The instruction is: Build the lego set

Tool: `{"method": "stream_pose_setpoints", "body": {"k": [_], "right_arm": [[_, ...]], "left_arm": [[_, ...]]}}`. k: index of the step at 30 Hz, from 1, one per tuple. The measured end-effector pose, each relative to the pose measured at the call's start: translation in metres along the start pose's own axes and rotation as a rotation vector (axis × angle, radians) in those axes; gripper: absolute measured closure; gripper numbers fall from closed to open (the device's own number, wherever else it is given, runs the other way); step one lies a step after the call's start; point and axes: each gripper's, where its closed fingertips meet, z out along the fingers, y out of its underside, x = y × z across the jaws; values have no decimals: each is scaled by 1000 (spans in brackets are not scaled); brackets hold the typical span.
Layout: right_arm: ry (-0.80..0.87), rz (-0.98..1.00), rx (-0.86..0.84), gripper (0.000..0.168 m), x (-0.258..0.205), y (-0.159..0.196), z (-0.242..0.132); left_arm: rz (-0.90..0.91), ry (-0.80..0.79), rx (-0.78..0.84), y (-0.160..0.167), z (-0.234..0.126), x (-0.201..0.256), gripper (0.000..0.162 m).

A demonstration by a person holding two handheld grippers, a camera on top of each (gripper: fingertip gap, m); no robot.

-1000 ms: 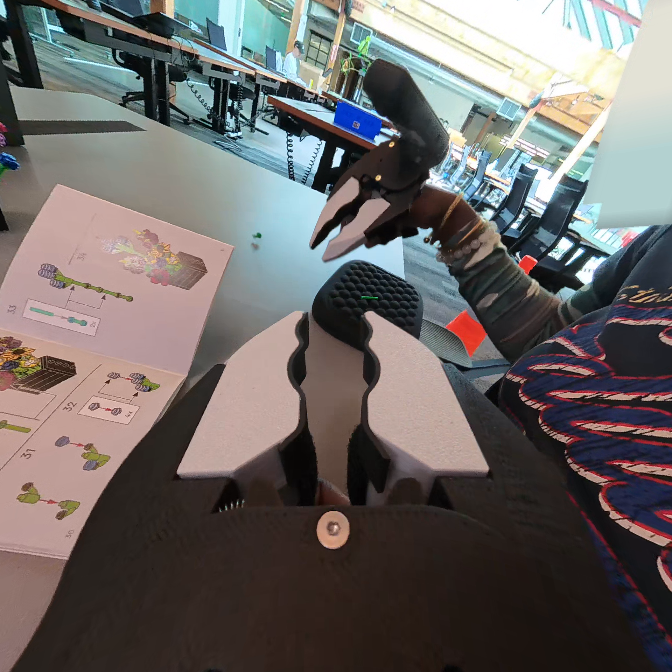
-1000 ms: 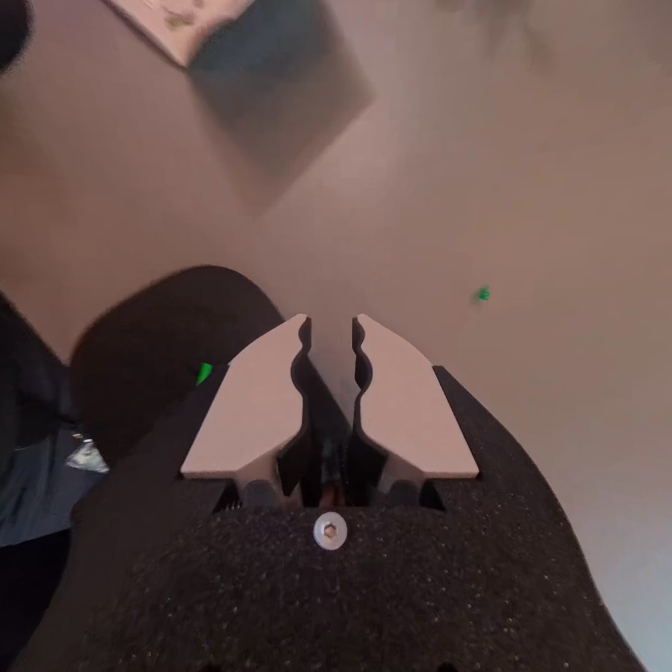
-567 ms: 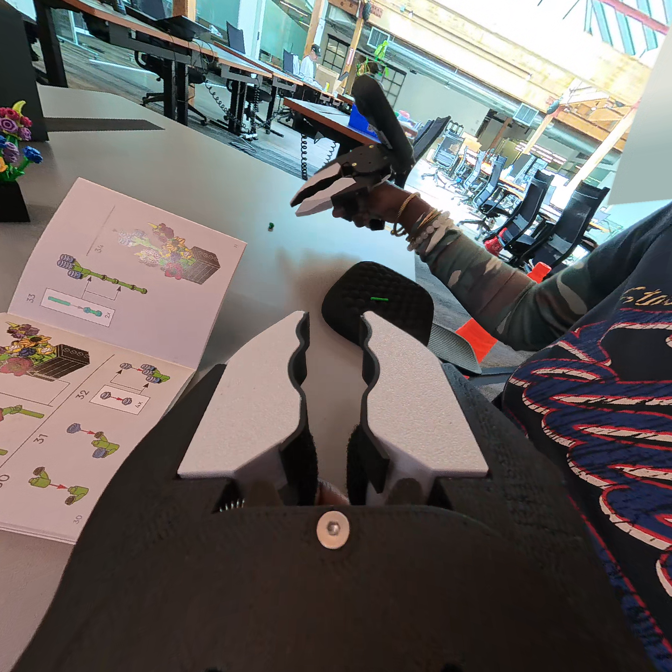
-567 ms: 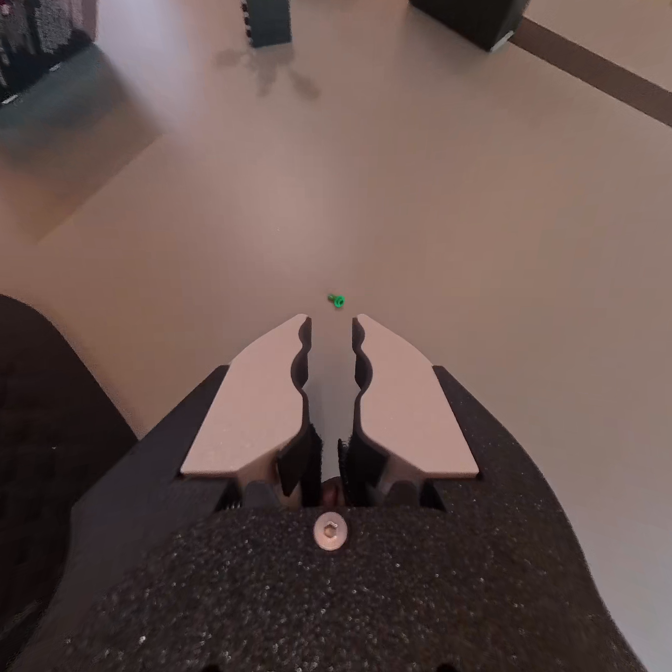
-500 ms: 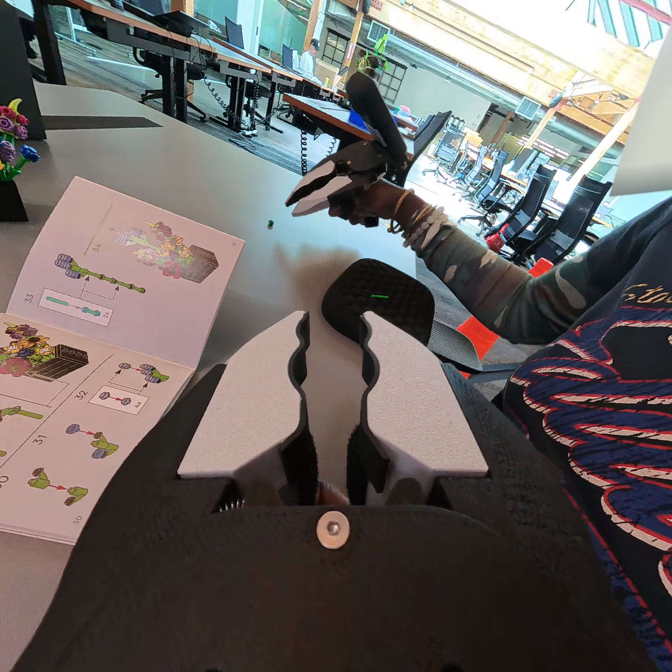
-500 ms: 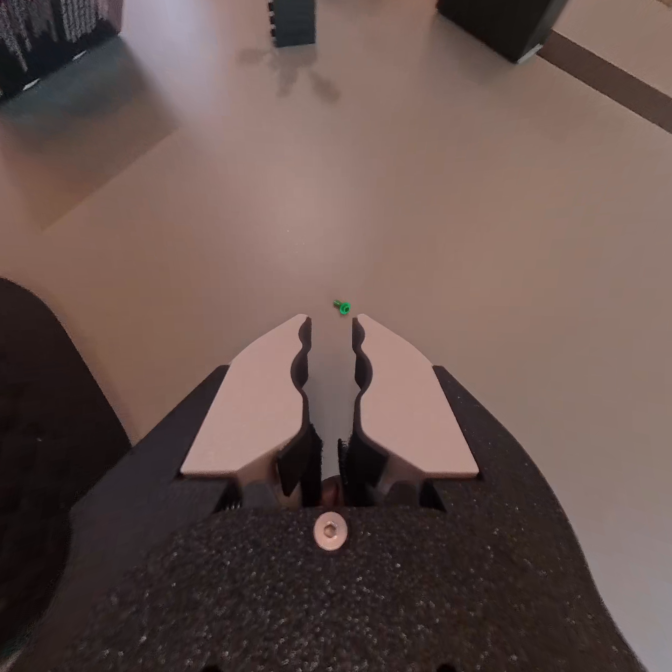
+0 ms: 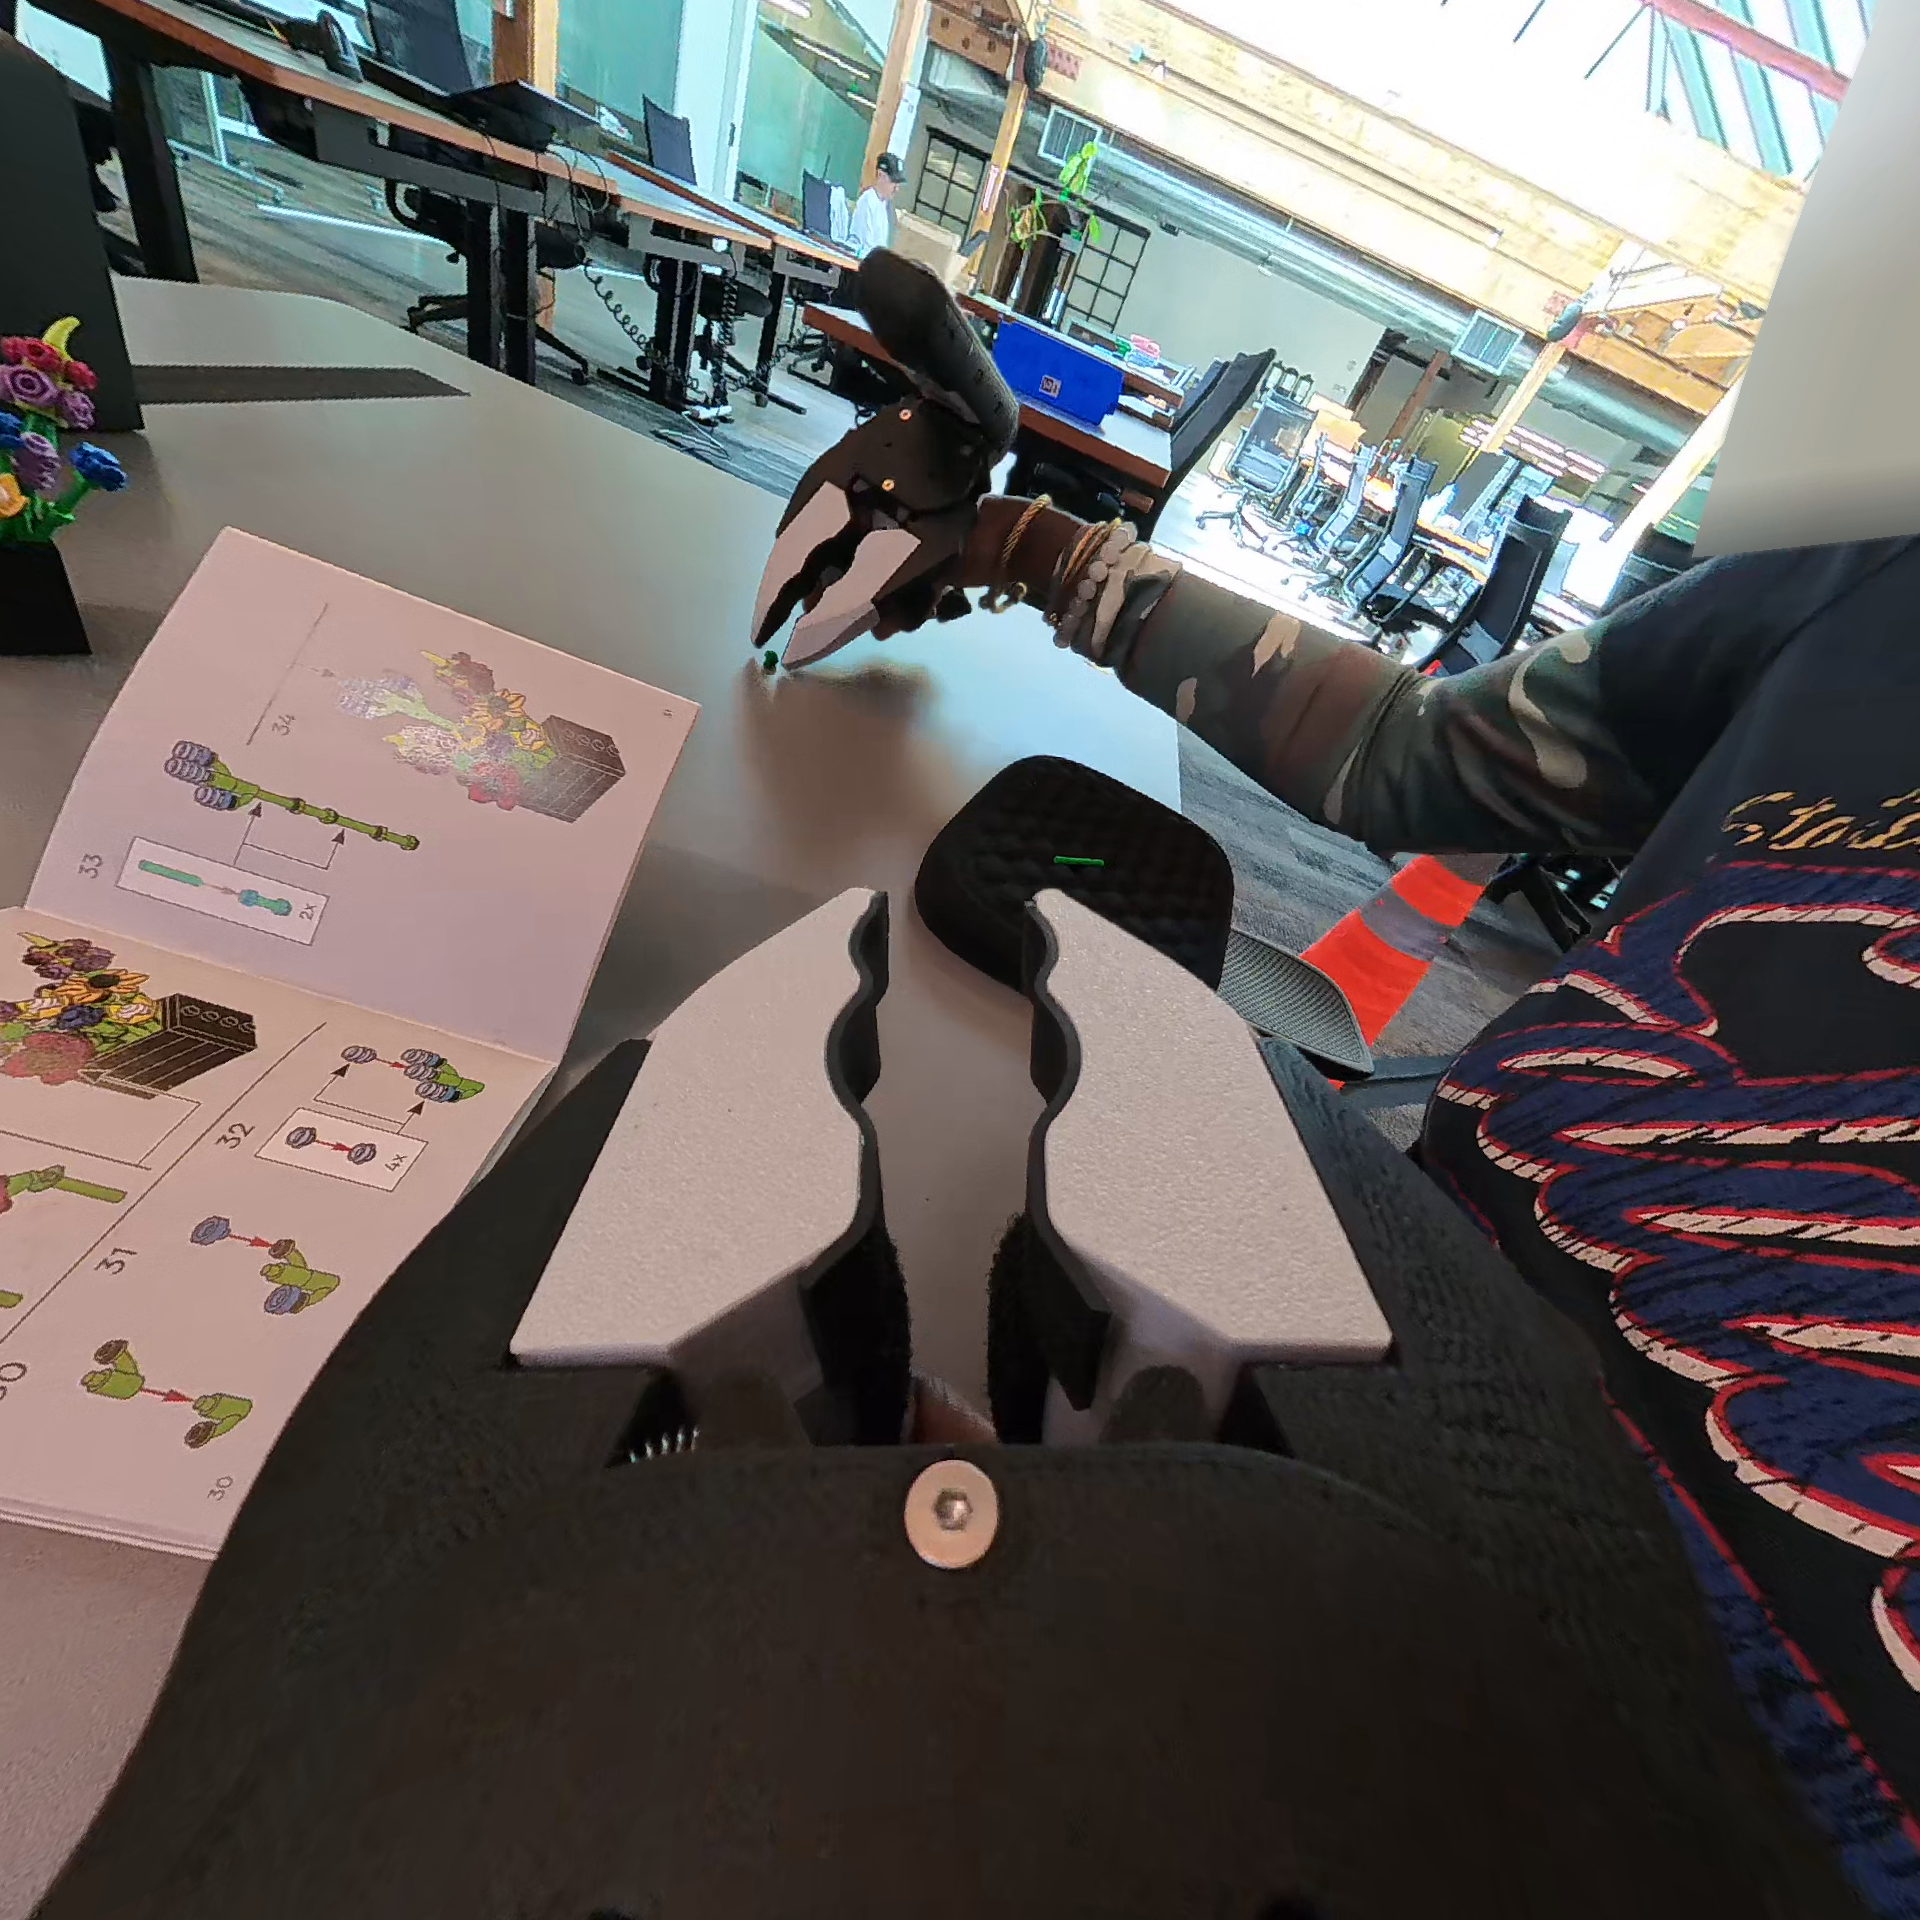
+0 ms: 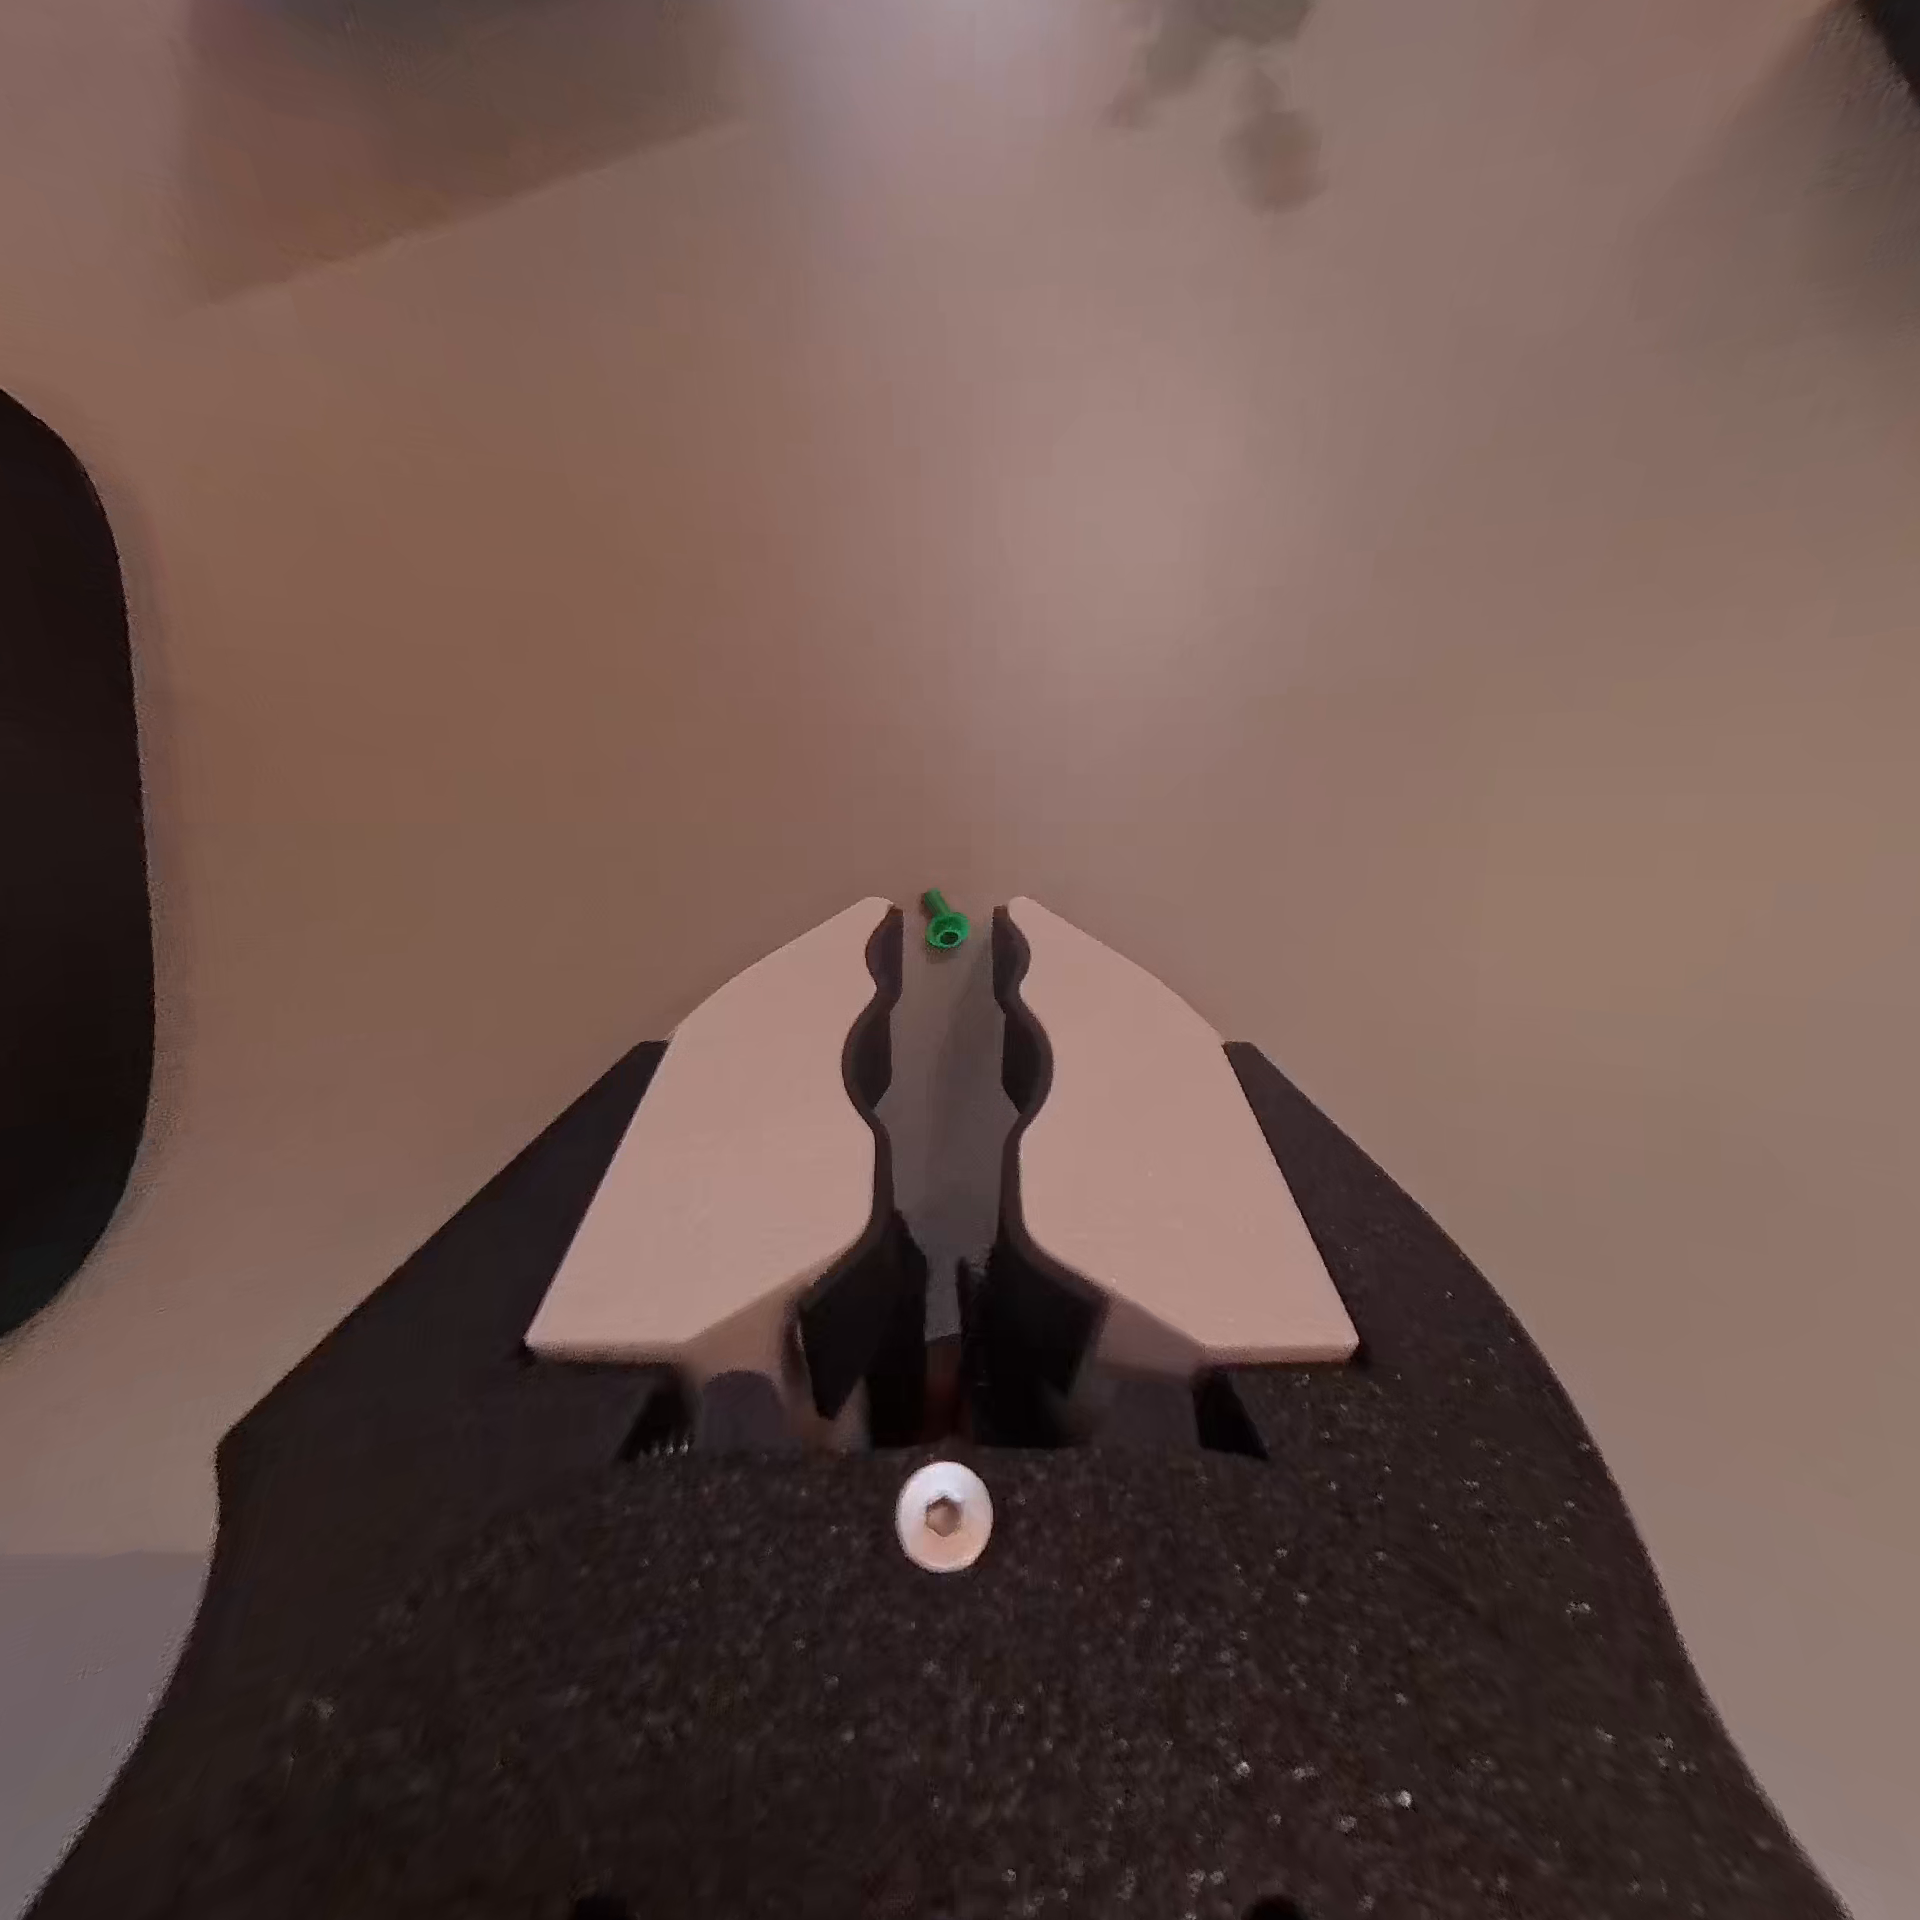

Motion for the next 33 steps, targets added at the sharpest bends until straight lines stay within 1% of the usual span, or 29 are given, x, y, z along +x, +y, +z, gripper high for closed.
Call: {"method": "stream_pose_setpoints", "body": {"k": [2, 4, 6, 8, 10, 13, 16, 19, 21, 24, 28, 33], "right_arm": [[2, 4, 5, 153, 2, 1, 1], [-6, 13, 26, 160, 1, 0, 2], [-5, 14, 34, 161, -1, 0, 3], [32, -32, 40, 161, -3, -4, 2], [98, -131, 111, 161, -12, -29, -3], [239, -374, 252, 161, -43, -92, -17], [341, -594, 357, 161, -88, -150, -25], [431, -763, 406, 161, -125, -189, -26], [482, -846, 468, 161, -148, -211, -29], [510, -902, 578, 161, -177, -234, -32], [481, -897, 693, 161, -201, -248, -31], [467, -945, 701, 161, -217, -251, -22]], "left_arm": [[-7, 6, 1, 0, 0, 0, 138], [-19, 12, -4, 0, 0, 0, 138], [-30, 17, -10, 1, 1, -1, 138], [-39, 17, -10, 0, 1, -1, 138], [-54, 9, -1, -1, 0, -4, 138], [-93, 0, 36, -8, 0, -7, 138], [-160, 50, 134, -24, 3, -4, 138], [-222, 120, 211, -42, 8, 4, 139], [-218, 144, 235, -52, 13, 10, 141], [-192, 158, 250, -64, 19, 18, 145], [-220, 234, 266, -76, 23, 32, 146], [-255, 288, 237, -73, 27, 41, 147]]}}
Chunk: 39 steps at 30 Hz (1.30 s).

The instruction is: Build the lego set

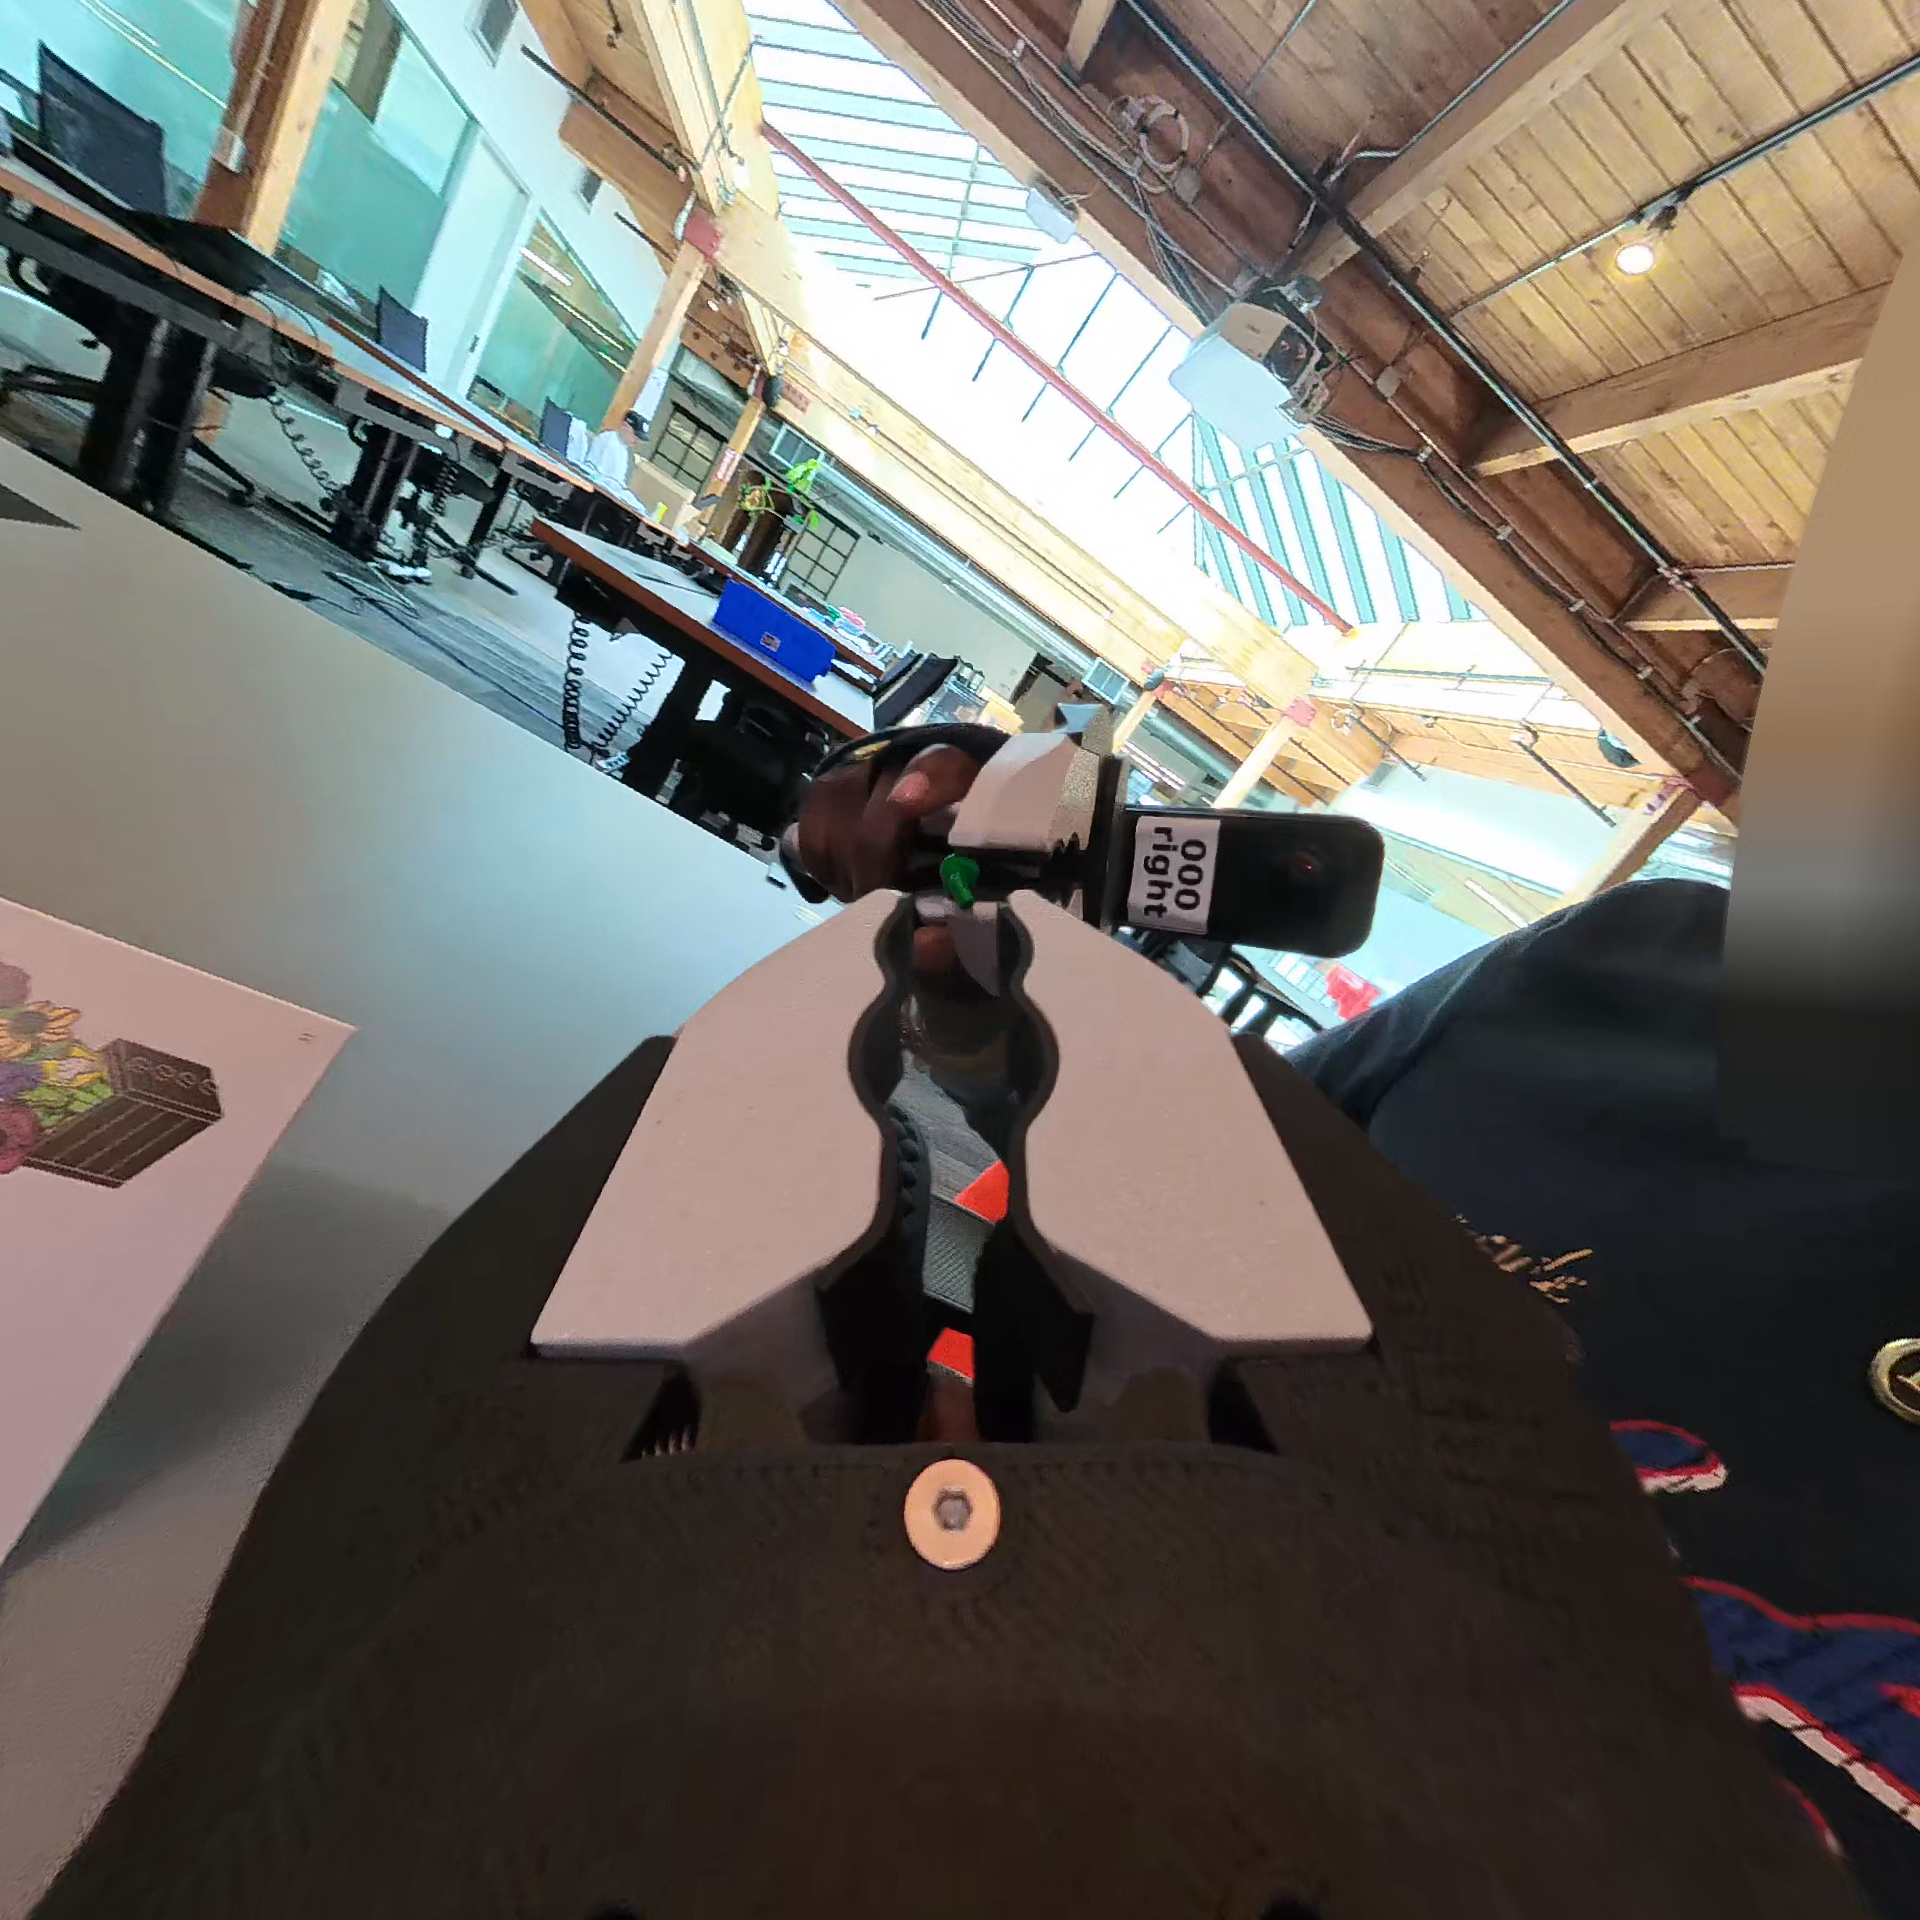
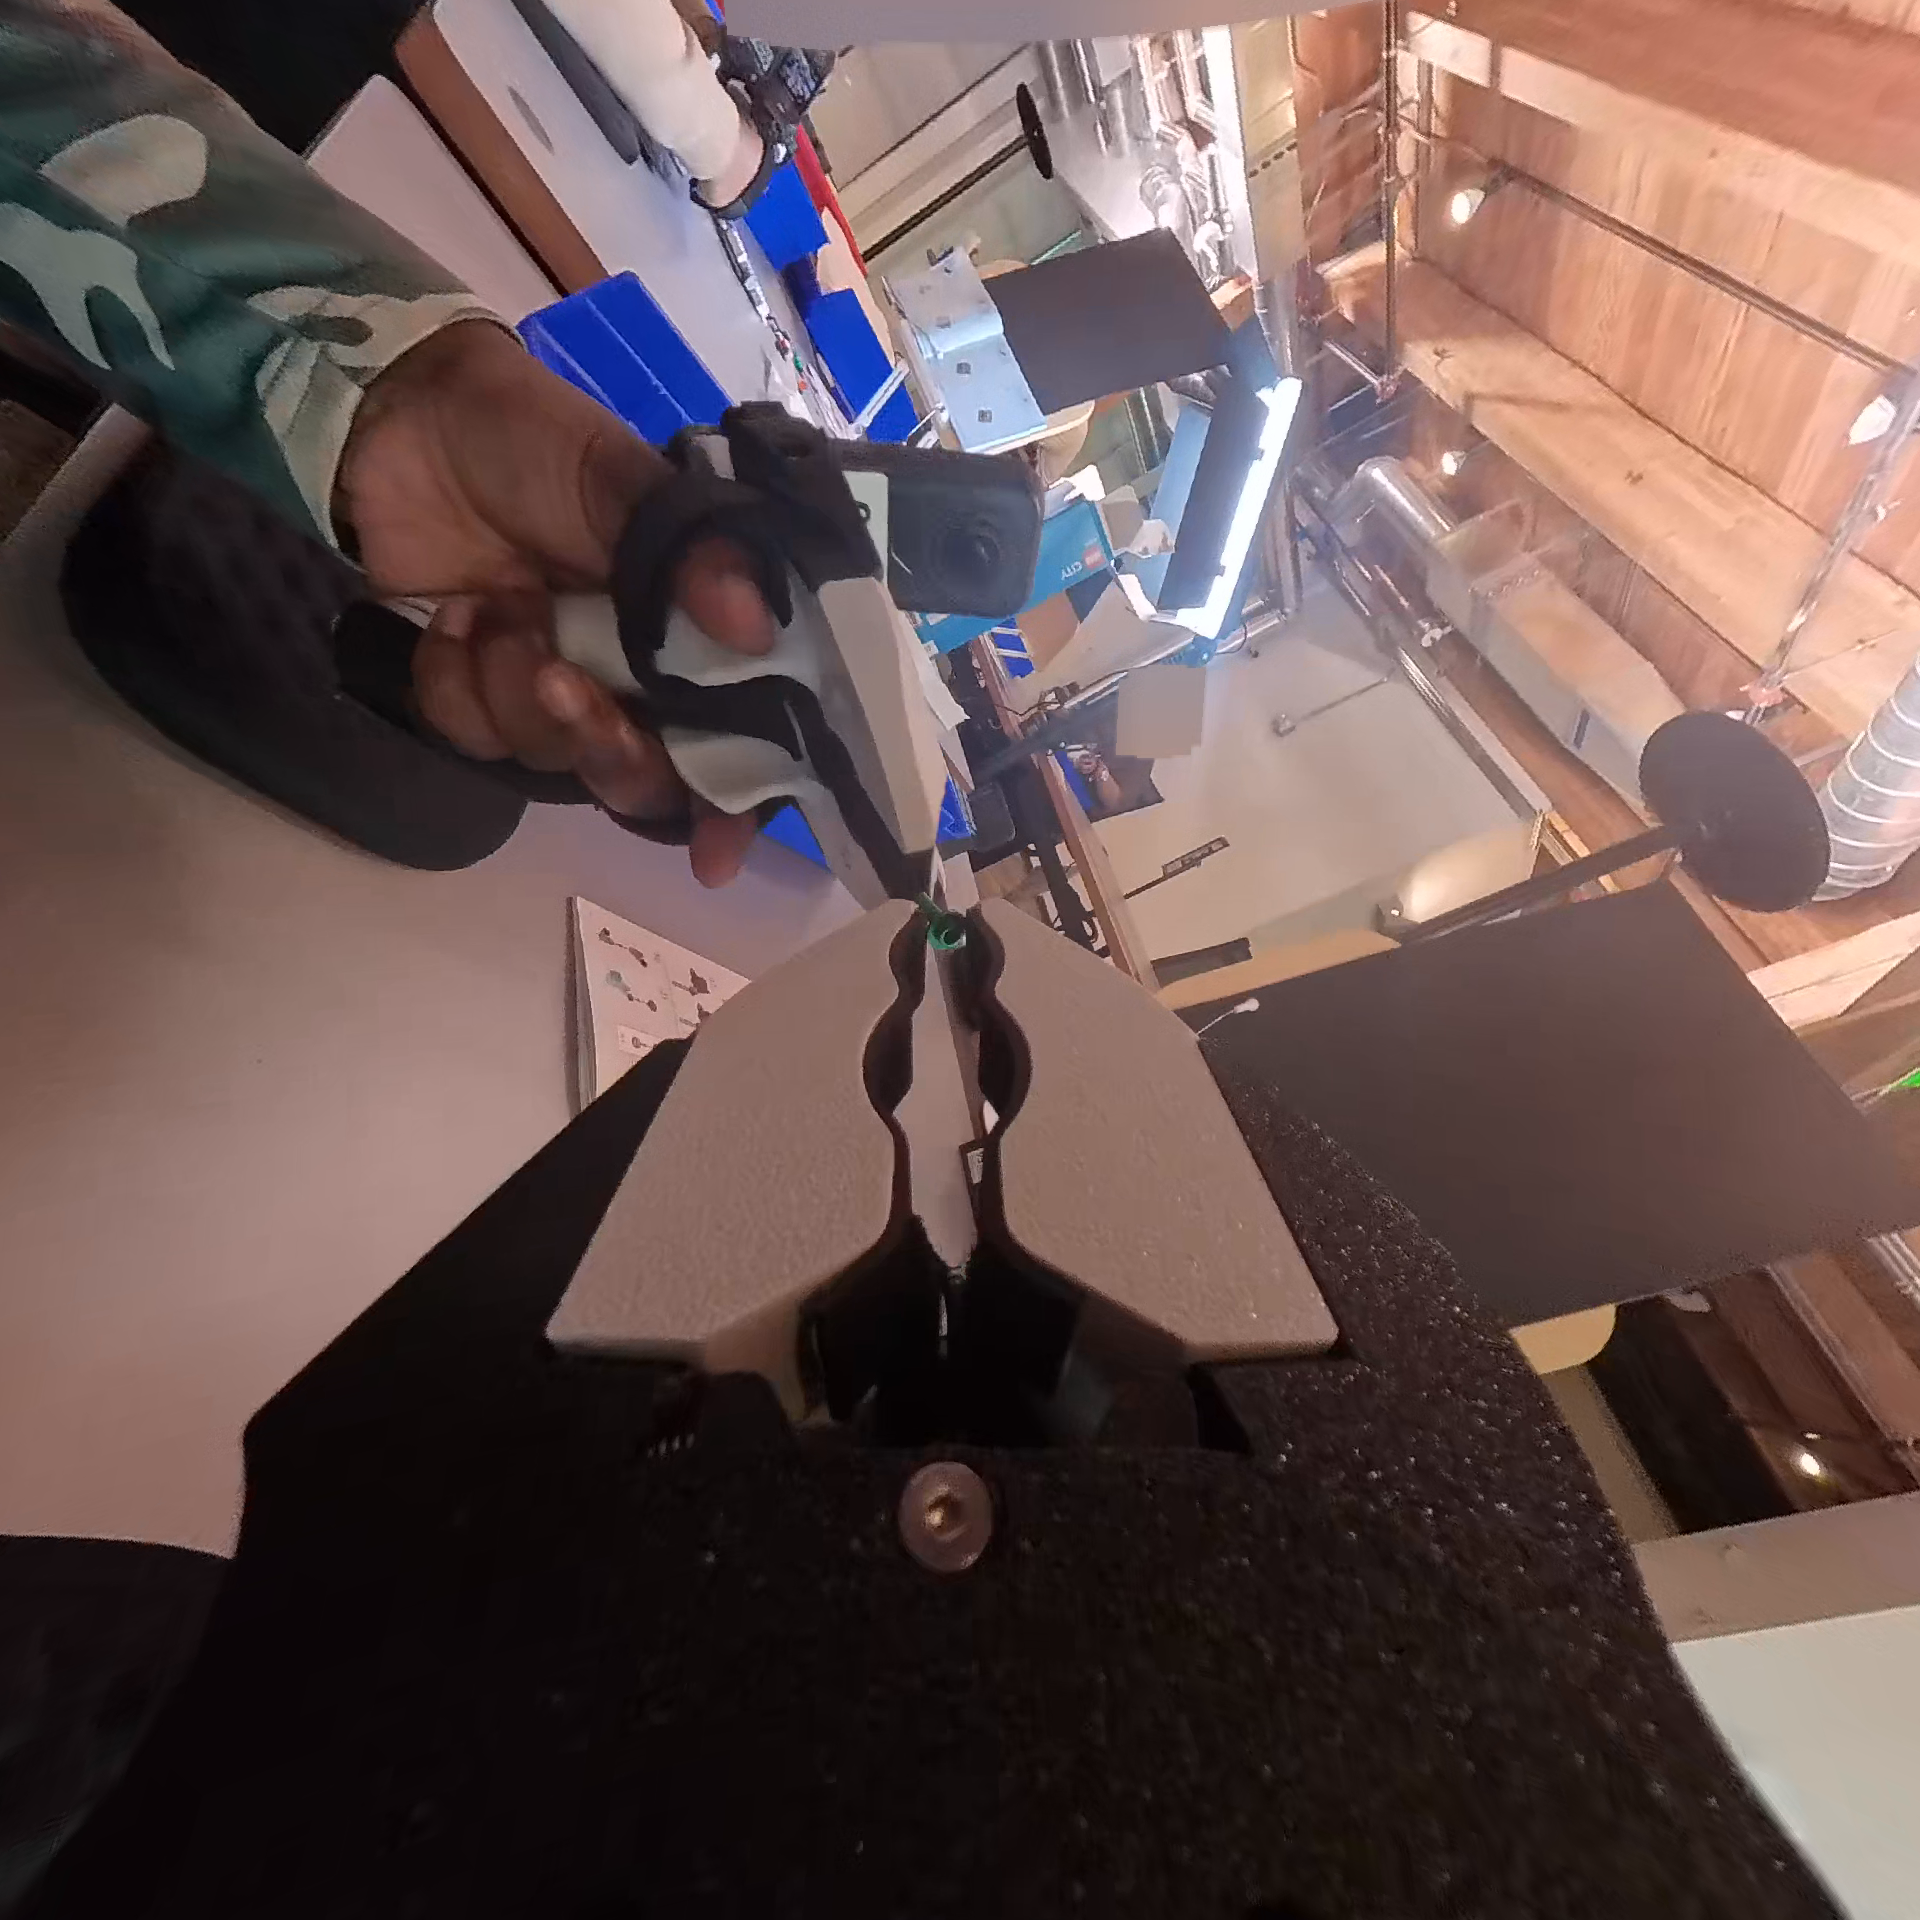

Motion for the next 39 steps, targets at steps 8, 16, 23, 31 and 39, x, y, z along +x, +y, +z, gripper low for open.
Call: {"method": "stream_pose_setpoints", "body": {"k": [8, 16, 23, 31, 39], "right_arm": [[-29, -100, 24, 161, -5, -13, 3], [-43, -259, -25, 161, -10, -13, 9], [-43, -324, -45, 162, -11, -12, 14], [-43, 331, 68, 152, 3, -9, 18], [-308, 1197, 227, 152, -11, -6, 28]], "left_arm": [[-121, 135, -22, 4, -1, 12, 158], [-136, 130, -71, 8, -5, 8, 154], [-100, 123, -57, 7, -10, 5, 159], [197, 7, 45, -7, -20, 0, 159], [523, -130, -10, -4, -25, -4, 159]]}}
